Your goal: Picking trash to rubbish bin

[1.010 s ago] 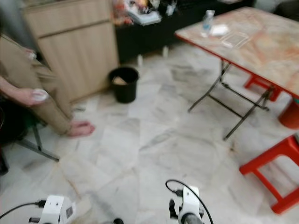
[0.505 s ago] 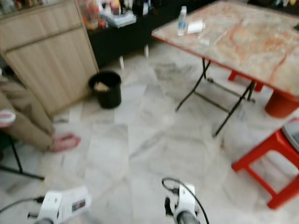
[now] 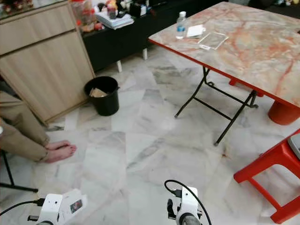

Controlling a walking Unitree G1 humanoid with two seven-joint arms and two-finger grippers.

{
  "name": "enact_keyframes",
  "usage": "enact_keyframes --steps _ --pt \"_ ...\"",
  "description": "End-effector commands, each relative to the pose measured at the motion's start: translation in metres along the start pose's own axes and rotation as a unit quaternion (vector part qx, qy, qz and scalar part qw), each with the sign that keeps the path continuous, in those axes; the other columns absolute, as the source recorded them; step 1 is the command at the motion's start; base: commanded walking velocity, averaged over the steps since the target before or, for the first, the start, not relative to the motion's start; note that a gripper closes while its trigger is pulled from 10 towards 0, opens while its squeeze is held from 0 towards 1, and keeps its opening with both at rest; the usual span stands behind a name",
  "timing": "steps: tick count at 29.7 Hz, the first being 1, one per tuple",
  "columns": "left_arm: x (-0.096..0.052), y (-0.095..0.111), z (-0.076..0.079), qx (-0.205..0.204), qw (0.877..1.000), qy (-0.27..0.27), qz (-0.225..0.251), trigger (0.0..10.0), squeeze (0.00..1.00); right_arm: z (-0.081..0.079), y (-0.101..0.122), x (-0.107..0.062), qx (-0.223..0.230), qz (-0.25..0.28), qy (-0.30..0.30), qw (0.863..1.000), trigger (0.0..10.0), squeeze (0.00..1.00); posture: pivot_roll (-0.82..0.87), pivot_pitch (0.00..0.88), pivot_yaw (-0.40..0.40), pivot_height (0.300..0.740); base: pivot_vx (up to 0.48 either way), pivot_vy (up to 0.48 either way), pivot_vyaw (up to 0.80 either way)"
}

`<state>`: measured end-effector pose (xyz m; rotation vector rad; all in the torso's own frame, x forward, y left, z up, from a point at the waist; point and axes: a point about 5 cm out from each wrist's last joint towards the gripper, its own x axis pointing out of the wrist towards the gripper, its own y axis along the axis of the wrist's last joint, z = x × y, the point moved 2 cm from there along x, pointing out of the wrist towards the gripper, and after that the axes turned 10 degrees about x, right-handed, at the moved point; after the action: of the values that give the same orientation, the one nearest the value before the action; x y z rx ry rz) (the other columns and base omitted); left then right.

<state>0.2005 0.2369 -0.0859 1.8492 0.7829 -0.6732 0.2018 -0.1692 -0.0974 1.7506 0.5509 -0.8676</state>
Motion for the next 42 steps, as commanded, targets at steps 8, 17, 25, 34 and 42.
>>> enact_keyframes --steps 8,17,25,34,42 --pt "-0.001 -0.008 -0.0079 0.005 1.0 0.006 -0.014 10.0 0.0 -0.0034 -0.0003 0.0003 0.007 0.0 0.002 1.0 10.0 0.0 0.11 0.144 0.046 0.728 0.398 0.0 0.0" --pt "-0.0007 -0.0071 -0.0089 0.003 1.0 0.009 -0.014 10.0 0.0 -0.0034 -0.0012 0.0001 0.006 -0.002 0.003 1.0 10.0 0.0 0.11 0.144 0.044 0.728 0.393 0.0 0.0" --pt "-0.001 -0.0086 -0.0076 -0.002 1.0 0.01 -0.017 10.0 0.0 -0.0047 -0.0005 0.0004 0.002 -0.002 0.008 1.0 10.0 0.0 0.12 0.146 0.038 0.728 0.392 0.0 0.0" --pt "-0.0017 -0.0113 -0.0055 -0.006 1.0 0.007 -0.021 10.0 0.0 -0.0061 0.0 0.0005 -0.021 -0.002 0.014 1.0 10.0 0.0 0.11 0.126 0.038 0.728 0.391 0.0 0.22" --pt "-0.0013 -0.0101 -0.0065 -0.005 1.0 0.008 -0.02 10.0 0.0 -0.0042 -0.0005 0.0004 -0.016 -0.006 0.01 1.0 10.0 0.0 0.11 0.106 0.038 0.728 0.386 0.0 0.46"
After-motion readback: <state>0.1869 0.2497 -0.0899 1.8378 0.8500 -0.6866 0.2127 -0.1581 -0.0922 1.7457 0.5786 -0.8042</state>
